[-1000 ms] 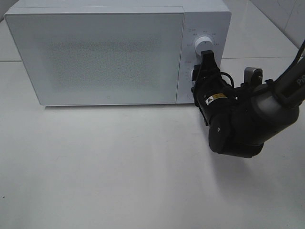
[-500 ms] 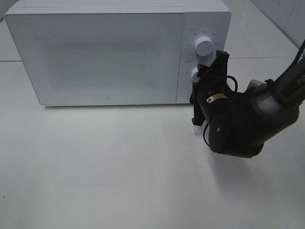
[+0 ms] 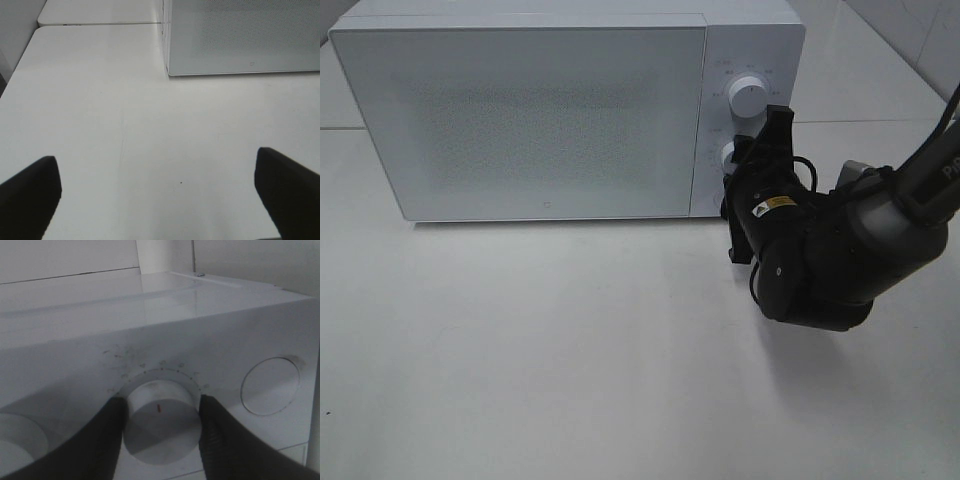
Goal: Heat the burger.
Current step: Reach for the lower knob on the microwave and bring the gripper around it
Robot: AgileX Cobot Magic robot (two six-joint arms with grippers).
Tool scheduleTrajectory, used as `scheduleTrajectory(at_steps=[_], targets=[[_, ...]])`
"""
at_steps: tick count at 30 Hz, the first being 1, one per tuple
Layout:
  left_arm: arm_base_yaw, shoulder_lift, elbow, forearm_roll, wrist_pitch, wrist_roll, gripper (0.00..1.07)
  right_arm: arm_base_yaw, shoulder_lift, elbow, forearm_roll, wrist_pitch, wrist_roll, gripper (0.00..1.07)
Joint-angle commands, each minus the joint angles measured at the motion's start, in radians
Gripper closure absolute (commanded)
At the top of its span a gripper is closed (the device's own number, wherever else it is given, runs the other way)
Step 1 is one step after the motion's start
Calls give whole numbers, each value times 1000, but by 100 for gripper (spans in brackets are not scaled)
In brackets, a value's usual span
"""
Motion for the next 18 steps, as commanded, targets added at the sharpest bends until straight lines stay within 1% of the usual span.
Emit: scheduleTrajectory(at_steps=[1,3,6,8,9,10,11,13,14,15,16,17,18], targets=[[1,-27,4,-7,-4,-8,6,-17,-4,-28,-33,-144,-46,91],[1,-27,4,-7,-4,-8,6,-17,-4,-28,-38,-143,-76,88],[1,-27,4,-7,-4,-8,6,-17,-4,-28,-38,-143,-78,87],[1,-27,4,-7,-4,-8,6,-18,-4,-28,-37,-143,-90,83],[1,-27,4,-7,-4,-8,6,-18,-4,-28,-37,-143,-90,83],[1,-27,4,-7,-4,-8,6,-19,-4,-28,-33,-143,-109,79],[1,-27,4,-7,-4,-8,6,-19,-4,-28,-33,-143,-109,79],[1,-27,4,-7,-4,-8,6,-19,-4,-28,-29,-143,-133,68],[1,-27,4,-7,-4,-8,6,-19,-4,-28,-29,-143,-133,68],[1,-27,4,-7,-4,-8,6,-19,-7,-27,-29,-143,-147,59],[1,-27,4,-7,-4,-8,6,-19,-7,-27,-29,-143,-147,59],[1,-27,4,-7,-4,-8,6,-19,-7,-25,-29,-144,-156,56],[1,-27,4,-7,-4,-8,6,-19,-13,-22,-32,-138,-172,46]])
